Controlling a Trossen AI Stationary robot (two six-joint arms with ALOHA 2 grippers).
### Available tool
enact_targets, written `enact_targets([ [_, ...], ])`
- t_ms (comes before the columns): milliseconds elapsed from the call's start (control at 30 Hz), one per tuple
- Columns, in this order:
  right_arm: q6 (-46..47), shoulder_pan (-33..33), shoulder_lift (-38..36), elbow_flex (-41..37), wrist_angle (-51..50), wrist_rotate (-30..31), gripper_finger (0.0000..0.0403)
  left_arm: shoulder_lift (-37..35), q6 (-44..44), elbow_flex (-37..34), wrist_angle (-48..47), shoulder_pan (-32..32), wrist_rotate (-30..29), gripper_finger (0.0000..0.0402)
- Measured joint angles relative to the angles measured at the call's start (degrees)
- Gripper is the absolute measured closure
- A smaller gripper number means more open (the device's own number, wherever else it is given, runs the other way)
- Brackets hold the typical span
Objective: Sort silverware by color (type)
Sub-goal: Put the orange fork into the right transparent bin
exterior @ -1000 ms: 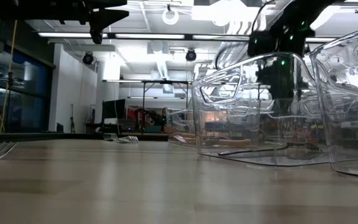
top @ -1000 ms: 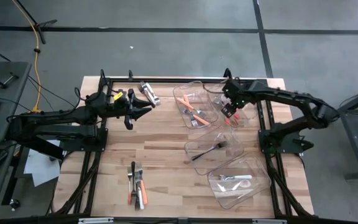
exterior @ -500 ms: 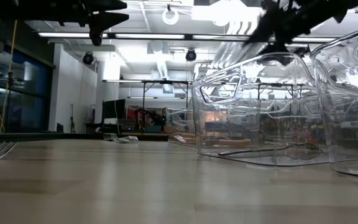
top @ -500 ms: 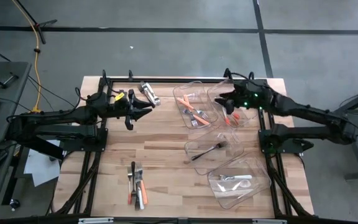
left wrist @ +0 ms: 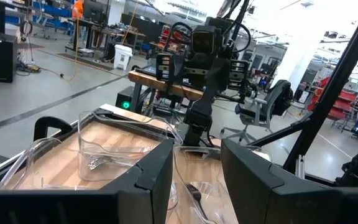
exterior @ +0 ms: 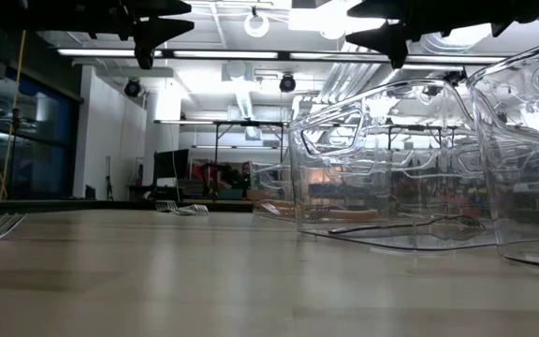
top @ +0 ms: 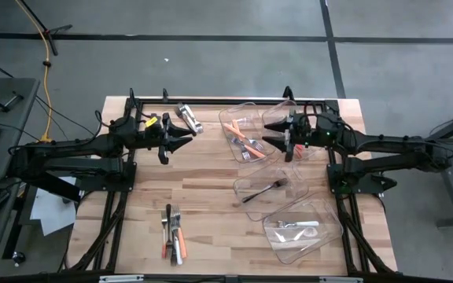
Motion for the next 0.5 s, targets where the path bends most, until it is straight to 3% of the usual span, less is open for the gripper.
enact_targets([
  [500,1.2,0.0,0.0,0.0,0.5,0.0,0.0183,0.0,0.0,0.0,0.0,0.0,0.0,0.0277],
])
